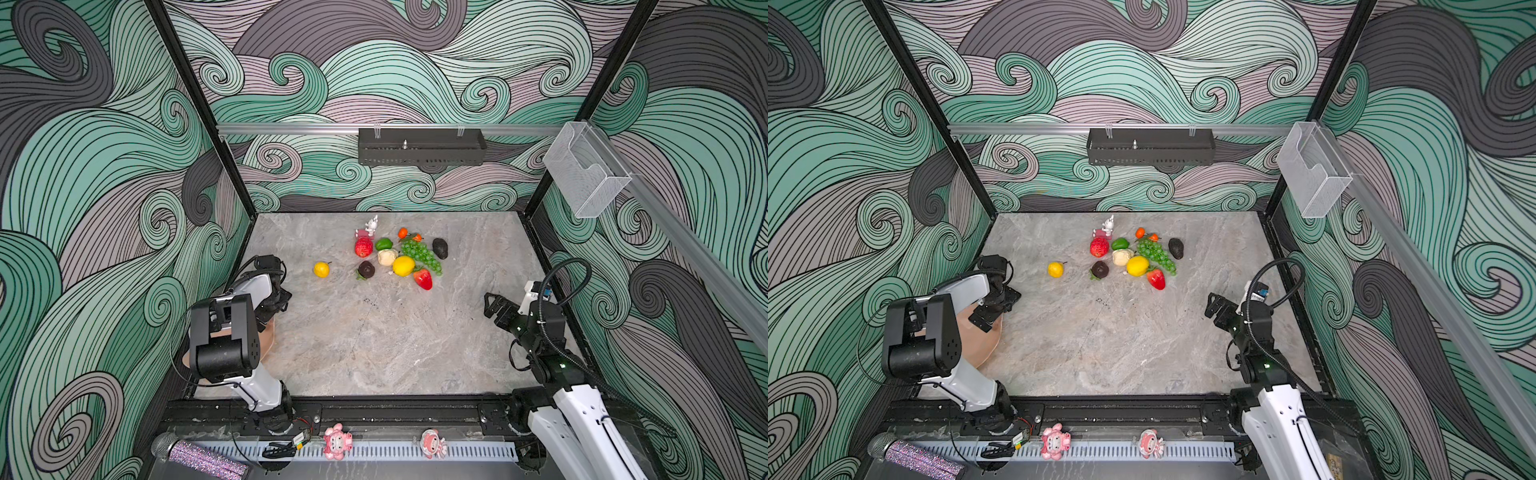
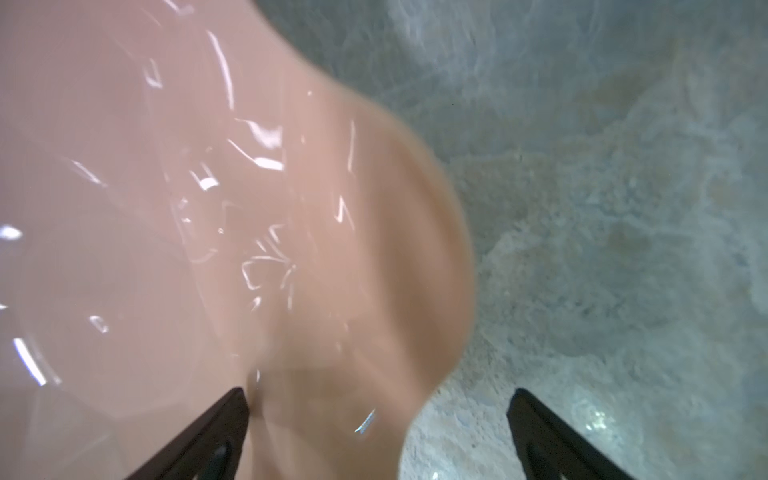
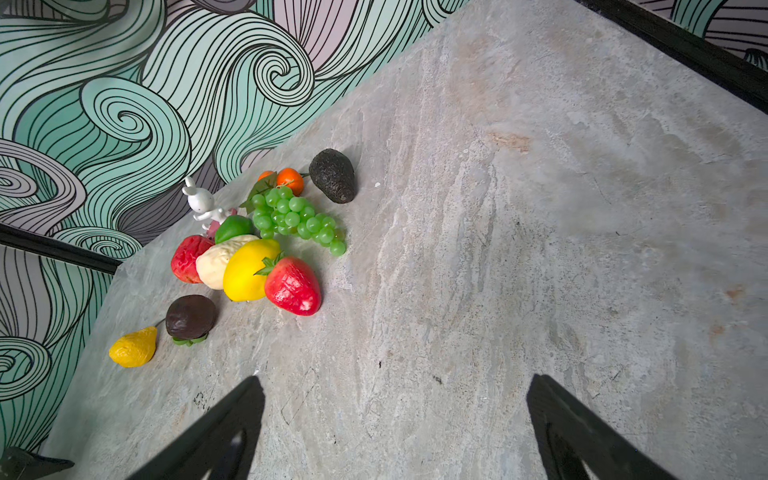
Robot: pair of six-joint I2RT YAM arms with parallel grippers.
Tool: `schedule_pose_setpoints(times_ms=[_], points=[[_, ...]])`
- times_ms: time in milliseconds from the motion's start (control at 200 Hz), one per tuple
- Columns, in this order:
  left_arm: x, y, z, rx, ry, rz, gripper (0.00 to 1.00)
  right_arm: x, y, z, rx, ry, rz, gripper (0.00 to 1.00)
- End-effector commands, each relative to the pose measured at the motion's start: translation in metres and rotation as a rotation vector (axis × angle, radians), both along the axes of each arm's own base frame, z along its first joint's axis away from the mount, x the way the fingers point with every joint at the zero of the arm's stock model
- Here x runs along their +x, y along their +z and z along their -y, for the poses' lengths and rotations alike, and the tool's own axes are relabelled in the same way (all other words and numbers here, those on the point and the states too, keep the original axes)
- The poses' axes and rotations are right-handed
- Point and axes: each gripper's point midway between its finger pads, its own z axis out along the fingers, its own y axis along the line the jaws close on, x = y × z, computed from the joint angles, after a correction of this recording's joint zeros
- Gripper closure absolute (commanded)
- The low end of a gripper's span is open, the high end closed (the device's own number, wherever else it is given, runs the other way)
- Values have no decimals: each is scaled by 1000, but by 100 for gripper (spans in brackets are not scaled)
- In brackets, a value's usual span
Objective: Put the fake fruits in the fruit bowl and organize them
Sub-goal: 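Grasp the pink scalloped bowl rim with the left gripper while the right arm lifts, then slide the pink bowl toward the table center with the left gripper, then release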
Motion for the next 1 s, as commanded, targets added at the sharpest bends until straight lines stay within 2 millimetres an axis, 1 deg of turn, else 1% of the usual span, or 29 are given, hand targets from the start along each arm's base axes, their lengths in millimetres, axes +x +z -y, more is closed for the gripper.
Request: schedule_pose_setpoints(times_ms=[0, 85, 105, 155, 300, 395, 575, 685, 776, 861, 946, 996], points=[[6, -14, 47, -186, -79, 13, 1, -2, 7, -3, -6, 20, 1, 1], [6, -10, 71, -200, -146, 18, 1, -2, 7, -3, -6, 20, 2, 1], [6, -9, 76, -204, -158, 19, 1, -5, 2, -2, -9, 20, -23, 1], [4, -7, 88, -219, -183, 26, 1, -6, 1, -3, -10, 20, -27, 1], [-3, 3, 112, -219, -255, 41, 1, -9, 0, -1, -12, 15, -30, 1], [-11, 7, 129, -223, -299, 44, 1, -10, -1, 0, -18, 14, -31, 1], [-31, 7, 172, -258, -389, 59, 1, -13, 1, 1, -20, 10, -25, 1], [-42, 7, 202, -278, -452, 69, 1, -14, 2, 1, -22, 12, -25, 1], [-48, 11, 229, -289, -514, 83, 1, -16, 2, 1, -20, 13, -25, 1], [-52, 20, 254, -289, -572, 109, 1, -16, 3, 1, -19, 13, -23, 1], [-54, 35, 282, -291, -646, 151, 1, -17, 4, 1, -20, 13, -22, 1], [-56, 38, 298, -289, -689, 154, 1, -17, 6, 1, -20, 14, -20, 1]])
